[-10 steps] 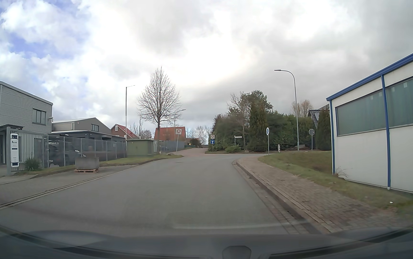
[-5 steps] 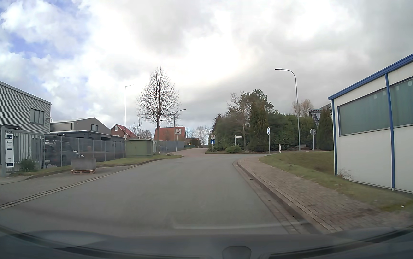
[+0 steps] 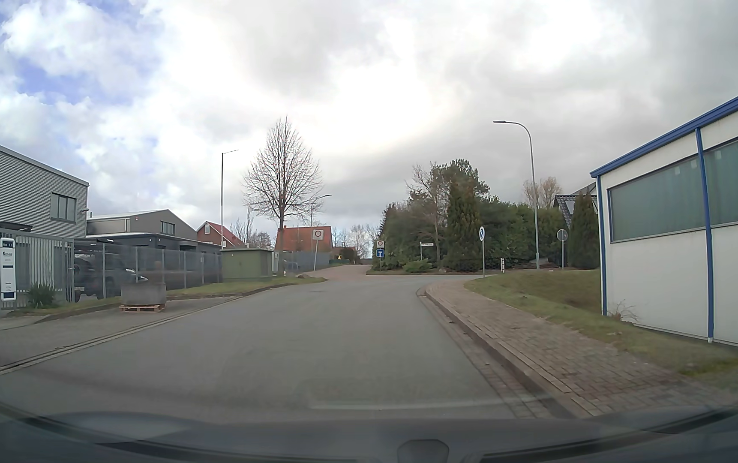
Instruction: Follow the waypoints while adhering to traffic rules and regulations
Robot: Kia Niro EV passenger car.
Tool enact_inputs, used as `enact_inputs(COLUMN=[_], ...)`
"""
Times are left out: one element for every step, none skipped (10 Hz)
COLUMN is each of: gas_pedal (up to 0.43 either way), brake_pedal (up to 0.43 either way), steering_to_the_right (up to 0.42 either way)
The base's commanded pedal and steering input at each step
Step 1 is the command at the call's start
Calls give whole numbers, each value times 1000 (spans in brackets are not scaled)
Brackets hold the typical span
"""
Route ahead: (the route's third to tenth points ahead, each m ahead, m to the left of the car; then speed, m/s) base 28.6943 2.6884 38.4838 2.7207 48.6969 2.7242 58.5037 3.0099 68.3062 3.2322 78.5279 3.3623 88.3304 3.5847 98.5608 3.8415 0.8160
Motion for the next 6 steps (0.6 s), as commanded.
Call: enact_inputs(gas_pedal=[0, 0, 0, 0, 0, 0], brake_pedal=[0, 0, 0, 0, 0, 0], steering_to_the_right=[-7, -7, -7, -7, -7, -7])
